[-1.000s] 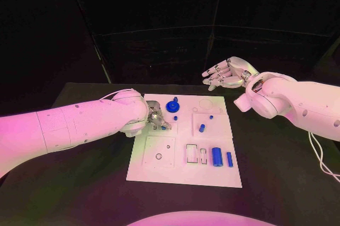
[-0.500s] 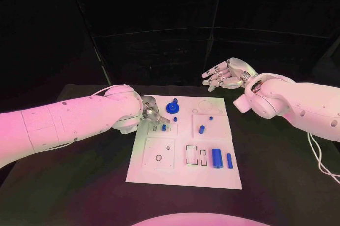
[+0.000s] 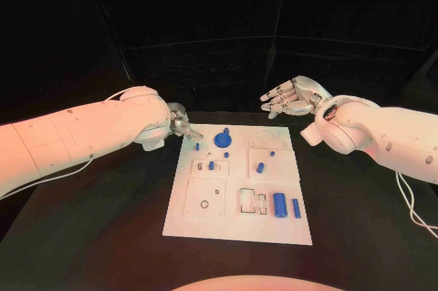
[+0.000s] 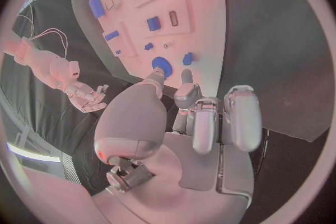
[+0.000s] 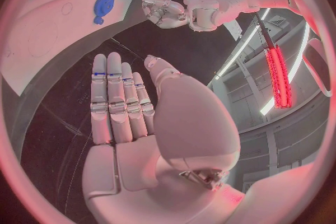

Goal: Assemble the parts on the task board

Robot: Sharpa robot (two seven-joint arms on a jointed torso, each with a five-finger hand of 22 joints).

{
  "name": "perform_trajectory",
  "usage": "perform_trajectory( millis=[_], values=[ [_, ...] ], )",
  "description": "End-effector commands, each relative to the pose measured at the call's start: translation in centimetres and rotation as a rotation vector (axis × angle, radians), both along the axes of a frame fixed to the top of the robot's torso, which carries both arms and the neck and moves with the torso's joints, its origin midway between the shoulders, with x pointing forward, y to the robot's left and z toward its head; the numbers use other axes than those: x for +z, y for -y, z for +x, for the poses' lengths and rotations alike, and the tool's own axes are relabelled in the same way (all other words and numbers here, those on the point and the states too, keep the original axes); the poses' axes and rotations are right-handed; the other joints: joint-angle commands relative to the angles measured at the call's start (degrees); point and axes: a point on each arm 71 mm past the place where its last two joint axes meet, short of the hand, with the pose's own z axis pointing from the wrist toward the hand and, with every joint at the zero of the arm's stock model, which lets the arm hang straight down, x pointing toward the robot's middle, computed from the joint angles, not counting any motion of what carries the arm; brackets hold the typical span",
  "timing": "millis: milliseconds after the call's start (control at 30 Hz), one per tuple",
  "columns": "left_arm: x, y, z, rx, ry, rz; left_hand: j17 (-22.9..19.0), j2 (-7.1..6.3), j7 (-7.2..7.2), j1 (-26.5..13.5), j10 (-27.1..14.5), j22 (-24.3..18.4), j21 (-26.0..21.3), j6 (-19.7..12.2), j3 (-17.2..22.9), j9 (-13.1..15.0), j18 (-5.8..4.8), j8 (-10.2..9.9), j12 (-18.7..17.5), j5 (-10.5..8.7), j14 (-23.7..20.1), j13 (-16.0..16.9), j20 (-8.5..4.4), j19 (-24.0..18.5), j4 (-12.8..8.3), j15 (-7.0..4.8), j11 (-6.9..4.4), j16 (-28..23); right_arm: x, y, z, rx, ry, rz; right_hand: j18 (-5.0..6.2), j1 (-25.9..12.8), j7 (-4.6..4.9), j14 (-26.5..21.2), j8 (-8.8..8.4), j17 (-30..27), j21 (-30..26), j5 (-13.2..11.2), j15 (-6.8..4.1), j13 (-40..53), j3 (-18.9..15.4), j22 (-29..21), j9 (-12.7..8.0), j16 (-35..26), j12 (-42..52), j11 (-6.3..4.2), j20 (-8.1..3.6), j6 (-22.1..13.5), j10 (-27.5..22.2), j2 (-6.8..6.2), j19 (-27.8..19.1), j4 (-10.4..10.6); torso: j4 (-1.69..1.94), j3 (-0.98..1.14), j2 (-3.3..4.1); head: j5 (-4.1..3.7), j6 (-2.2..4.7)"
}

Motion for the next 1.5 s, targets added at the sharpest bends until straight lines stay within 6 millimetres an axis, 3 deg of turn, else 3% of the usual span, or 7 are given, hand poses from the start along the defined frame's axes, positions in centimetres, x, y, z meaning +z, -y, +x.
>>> perform_trajectory(
  millis=[33,467,800,1500],
  values=[
    [-0.1,-0.3,0.8,-0.011,-0.047,0.028,15.1,0.3,0.33,0.8,-0.2,0.6,-0.2,-0.2,-0.9,-1.0,-0.26,-0.9,-0.2,-0.24,6.0,-0.1,0.47,1.1,0.2,0.52,0.37,0.4,0.2,-0.2,0.0,0.008,0.005,0.005,0.19,-0.4,0.12,-0.1,-0.15,-0.1,-0.3,0.2,0.14,-0.1,0.0,-0.1,-0.1,-0.4,-0.3,0.14,0.27,-0.4,-0.2,-0.01,0.2,0.4,-0.12,-0.01,0.1,0.07,0.01],
    [-1.0,0.1,2.9,-0.005,-0.098,0.066,15.1,1.05,0.52,1.7,-0.3,0.9,-0.1,0.4,-2.4,-2.4,-0.3,-1.8,-0.2,-0.24,6.0,-0.2,0.73,1.2,0.5,0.72,0.55,0.4,0.2,-0.5,0.0,0.018,0.002,0.006,0.19,-0.5,0.15,-0.1,-0.15,-0.1,-0.4,0.2,0.17,-0.1,0.0,-0.1,-0.1,-0.4,-0.3,0.17,0.3,-0.5,-0.2,0.0,0.2,0.4,-0.34,-0.11,0.55,0.18,-0.17],
    [-1.6,1.3,3.1,-0.023,-0.112,0.06,15.1,1.89,0.51,1.0,-0.3,1.2,0.0,1.1,-4.5,-3.5,-0.33,-2.3,0.0,-0.28,6.0,-0.1,0.81,1.3,1.9,0.75,0.56,0.4,0.1,-0.8,0.0,0.023,0.001,0.007,0.19,-0.5,0.15,-0.1,-0.15,-0.1,-0.4,0.2,0.17,-0.1,0.0,-0.1,-0.1,-0.4,-0.3,0.17,0.3,-0.5,-0.2,0.0,0.2,0.4,-0.43,-0.08,0.6,0.22,-0.48],
    [-2.7,1.5,3.0,-0.033,-0.16,0.084,15.1,2.94,0.36,4.0,-0.2,1.5,0.2,2.1,-5.6,-4.5,-0.38,-2.5,0.1,-0.26,6.0,-0.1,0.78,1.4,0.7,0.68,0.45,0.4,0.1,-1.0,0.0,0.027,0.001,0.007,0.2,-0.5,0.17,-0.2,-0.15,-0.1,-0.5,0.3,0.19,-0.2,0.1,-0.2,-0.1,-0.4,-0.3,0.19,0.32,-0.5,-0.3,0.04,0.2,0.4,-0.39,-0.04,0.54,0.21,-0.57]
  ],
)
